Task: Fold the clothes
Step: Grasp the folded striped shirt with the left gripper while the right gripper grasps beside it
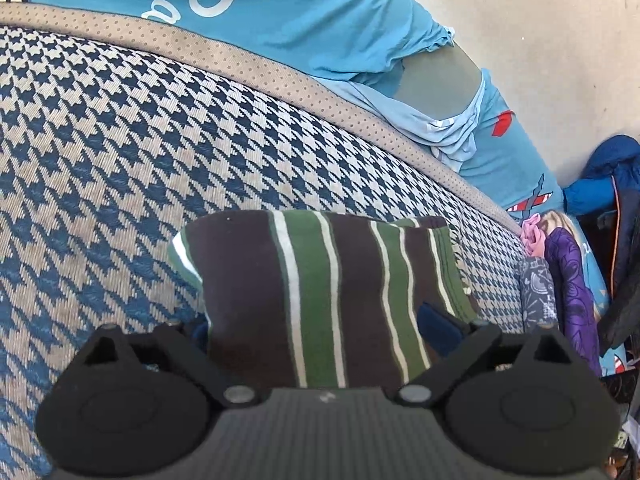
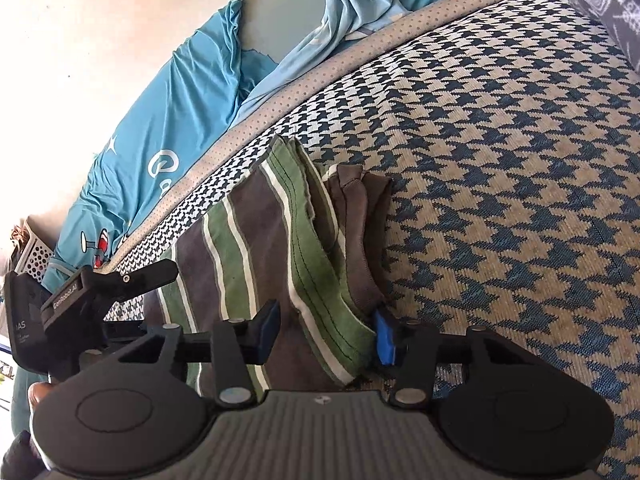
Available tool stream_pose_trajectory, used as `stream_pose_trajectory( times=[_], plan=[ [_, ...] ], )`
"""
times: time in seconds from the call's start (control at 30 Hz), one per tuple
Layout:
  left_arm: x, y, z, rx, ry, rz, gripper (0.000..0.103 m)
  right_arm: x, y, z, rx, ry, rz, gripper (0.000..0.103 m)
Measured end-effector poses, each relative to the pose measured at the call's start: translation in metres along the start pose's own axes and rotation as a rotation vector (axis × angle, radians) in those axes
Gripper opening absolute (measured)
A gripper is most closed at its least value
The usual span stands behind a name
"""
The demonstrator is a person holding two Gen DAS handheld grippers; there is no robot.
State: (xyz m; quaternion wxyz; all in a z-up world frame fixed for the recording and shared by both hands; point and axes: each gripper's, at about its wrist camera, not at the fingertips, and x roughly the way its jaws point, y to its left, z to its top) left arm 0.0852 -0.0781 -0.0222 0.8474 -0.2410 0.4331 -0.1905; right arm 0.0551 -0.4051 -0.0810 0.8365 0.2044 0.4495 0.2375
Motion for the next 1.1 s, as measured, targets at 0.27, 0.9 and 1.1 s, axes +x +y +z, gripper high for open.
stream_pose_trajectory(
  times=[0.27, 0.9, 1.1],
  plan=[
    [-0.002, -0.011, -0.005, 0.069, -0.009, 0.081, 0.053, 0.008, 0.012, -0.003, -0.067, -0.019, -0.032, 0.048],
    [0.005, -0.035, -0.029, 0.222, -0.036, 0.175, 0.029, 0.026, 0.036, -0.009, -0.150, -0.035, -0.096, 0.028],
    [-0.004, -0.049, -0.036, 0.286, -0.103, 0.203, 0.016, 0.018, 0.048, -0.012, -0.236, -0.075, -0.102, 0.021]
  ],
)
